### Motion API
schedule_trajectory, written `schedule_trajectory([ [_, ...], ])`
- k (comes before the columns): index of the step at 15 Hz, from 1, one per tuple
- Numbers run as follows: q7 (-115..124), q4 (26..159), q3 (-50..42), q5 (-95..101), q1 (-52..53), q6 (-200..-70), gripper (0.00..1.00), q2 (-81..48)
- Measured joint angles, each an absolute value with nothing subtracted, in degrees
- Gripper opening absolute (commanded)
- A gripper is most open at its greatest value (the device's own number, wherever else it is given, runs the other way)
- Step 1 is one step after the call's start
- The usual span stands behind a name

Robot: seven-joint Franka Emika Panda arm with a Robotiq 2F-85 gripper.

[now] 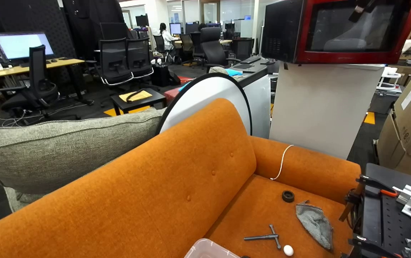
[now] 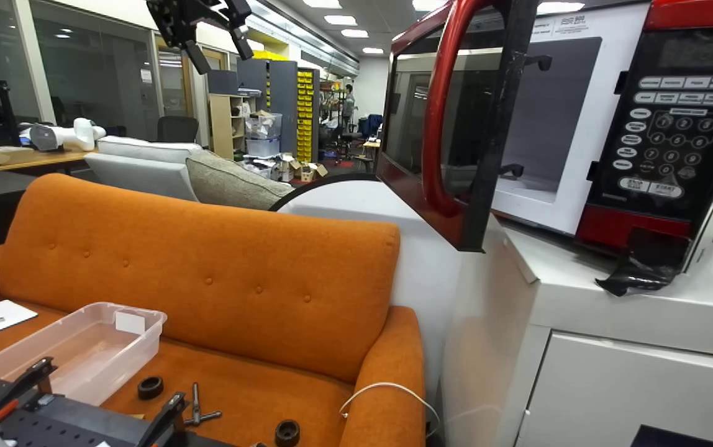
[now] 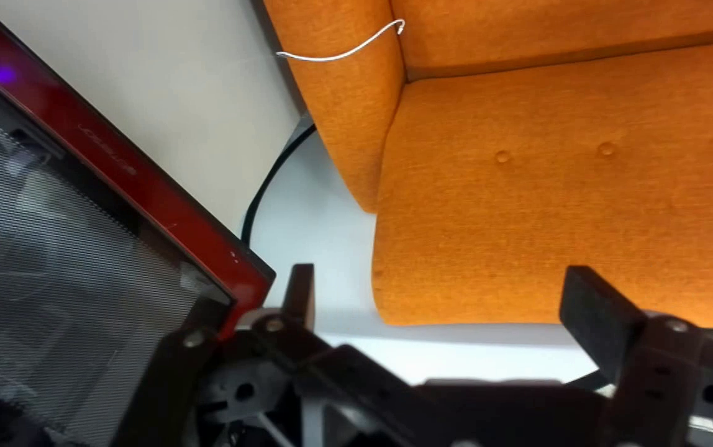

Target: Close the microwave door

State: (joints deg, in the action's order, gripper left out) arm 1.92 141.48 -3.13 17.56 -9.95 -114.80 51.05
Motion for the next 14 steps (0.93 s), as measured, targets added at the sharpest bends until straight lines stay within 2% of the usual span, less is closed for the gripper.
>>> schedule_trajectory([
  [11, 4.4, 142.2, -2.4, 18.8, -11.0, -115.1, 1.00, 51.6],
  [14, 9.1, 142.3, -2.7, 23.6, -14.2, -117.7, 1.00, 51.7],
])
